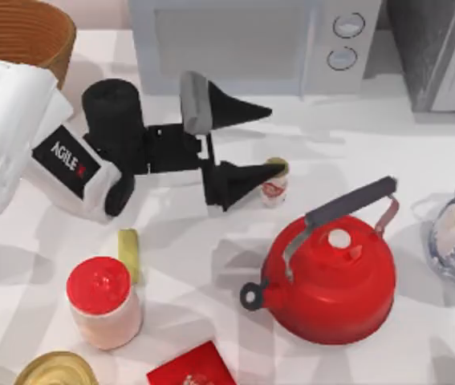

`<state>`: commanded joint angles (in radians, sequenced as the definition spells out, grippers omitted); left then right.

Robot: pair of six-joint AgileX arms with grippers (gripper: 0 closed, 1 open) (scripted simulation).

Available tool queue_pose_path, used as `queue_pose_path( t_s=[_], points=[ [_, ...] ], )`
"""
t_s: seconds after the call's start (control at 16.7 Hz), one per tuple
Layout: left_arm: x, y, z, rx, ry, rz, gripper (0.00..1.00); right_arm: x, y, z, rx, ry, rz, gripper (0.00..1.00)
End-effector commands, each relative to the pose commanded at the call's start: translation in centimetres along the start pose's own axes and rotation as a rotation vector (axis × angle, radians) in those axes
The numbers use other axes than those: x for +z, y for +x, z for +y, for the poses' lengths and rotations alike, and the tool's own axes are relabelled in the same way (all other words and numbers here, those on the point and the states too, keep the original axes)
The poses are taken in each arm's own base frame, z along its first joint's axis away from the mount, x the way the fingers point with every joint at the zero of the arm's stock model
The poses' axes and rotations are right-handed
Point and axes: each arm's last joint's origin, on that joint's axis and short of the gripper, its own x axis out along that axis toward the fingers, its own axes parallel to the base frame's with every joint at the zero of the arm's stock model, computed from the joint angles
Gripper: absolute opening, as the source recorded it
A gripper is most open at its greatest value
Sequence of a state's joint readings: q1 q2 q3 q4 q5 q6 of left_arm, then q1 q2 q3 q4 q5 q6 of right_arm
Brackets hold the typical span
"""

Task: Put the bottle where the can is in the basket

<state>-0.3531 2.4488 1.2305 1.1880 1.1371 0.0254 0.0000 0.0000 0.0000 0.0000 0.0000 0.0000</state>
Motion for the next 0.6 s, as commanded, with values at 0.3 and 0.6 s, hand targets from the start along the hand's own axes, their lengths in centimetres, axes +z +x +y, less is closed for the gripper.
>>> queue_pose_path(
  t_s=[0.3, 0.6],
  points=[
    [8.5, -4.0, -1.5, 0.238, -0.006, 0.005, 1.00, 0.0, 0.0, 0.0, 0.000, 0.000, 0.000, 1.00],
    [16.5, -9.5, -7.6, 0.523, -0.010, 0.012, 1.00, 0.0, 0.0, 0.0, 0.000, 0.000, 0.000, 1.00]
  ],
)
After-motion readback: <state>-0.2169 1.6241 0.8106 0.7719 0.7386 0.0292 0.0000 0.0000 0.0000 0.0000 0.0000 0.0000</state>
